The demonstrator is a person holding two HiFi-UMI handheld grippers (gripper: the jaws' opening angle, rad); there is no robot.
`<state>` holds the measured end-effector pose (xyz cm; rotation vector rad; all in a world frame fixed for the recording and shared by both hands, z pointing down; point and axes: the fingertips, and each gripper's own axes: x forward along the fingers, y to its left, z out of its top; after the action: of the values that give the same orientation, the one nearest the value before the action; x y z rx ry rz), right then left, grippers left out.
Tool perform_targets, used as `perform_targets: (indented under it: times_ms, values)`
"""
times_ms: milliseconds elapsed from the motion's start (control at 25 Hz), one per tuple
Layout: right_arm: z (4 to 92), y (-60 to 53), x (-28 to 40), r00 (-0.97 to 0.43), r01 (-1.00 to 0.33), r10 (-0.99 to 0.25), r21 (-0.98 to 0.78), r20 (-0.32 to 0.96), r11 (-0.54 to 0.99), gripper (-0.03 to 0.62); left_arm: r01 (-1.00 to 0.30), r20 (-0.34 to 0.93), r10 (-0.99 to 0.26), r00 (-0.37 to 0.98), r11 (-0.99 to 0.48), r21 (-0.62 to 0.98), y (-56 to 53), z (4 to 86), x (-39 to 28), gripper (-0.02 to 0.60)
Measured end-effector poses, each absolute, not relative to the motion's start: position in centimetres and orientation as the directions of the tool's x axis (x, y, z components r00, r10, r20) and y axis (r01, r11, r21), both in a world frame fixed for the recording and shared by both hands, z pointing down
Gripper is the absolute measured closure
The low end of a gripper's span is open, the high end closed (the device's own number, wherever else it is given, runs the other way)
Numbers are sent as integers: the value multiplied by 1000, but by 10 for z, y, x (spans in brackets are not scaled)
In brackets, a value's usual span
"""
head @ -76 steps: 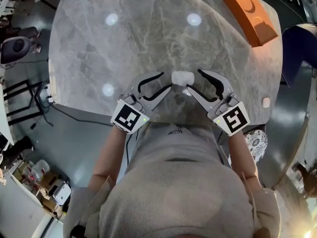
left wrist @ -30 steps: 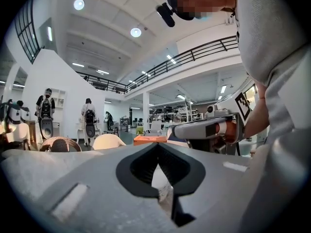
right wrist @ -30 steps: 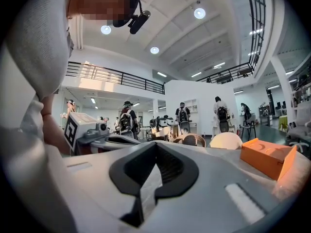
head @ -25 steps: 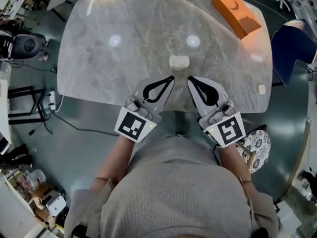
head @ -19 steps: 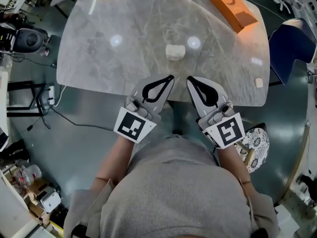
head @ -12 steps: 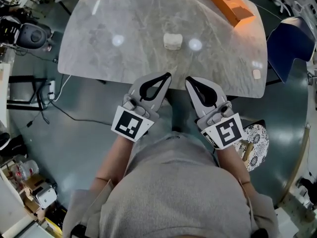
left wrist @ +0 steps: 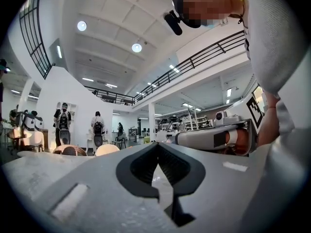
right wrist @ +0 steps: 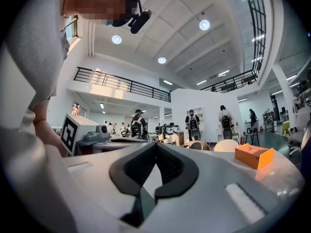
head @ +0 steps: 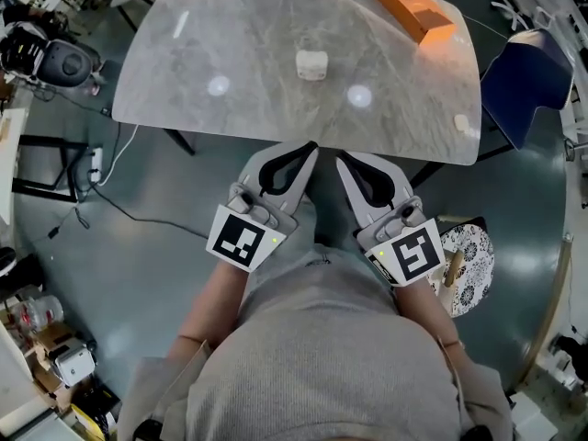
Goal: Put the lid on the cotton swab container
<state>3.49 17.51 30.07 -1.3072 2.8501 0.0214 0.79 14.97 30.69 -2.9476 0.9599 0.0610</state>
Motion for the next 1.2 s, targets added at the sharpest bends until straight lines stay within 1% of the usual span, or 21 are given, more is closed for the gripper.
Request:
perform_targets:
  times_ms: [280,480,880,1080,1200]
  values:
    - [295,202,35,-653,-757,-757,1,-18,654,592,-599,-37,-598,801,-799,-49,179,303,8,583]
    - [288,215,28,-647,-762,-762,-1,-16,647,592,-593,-30,-592,805,-805,-27,192,299,2,583]
    - [283,217,18,-609,-793,-793,-9,-18,609,592,-546,-27,-545,838,-838,-26,194,301,-6,583]
    - [285,221,3,-607,-795,-795,-2,-6,607,592,-523,-10,-523,852,-851,-41,199,306,-16,583]
    - [286,221,-5,-602,-798,-798,15,11,602,592,-525,-25,-524,851,-850,-36,197,302,-25,583]
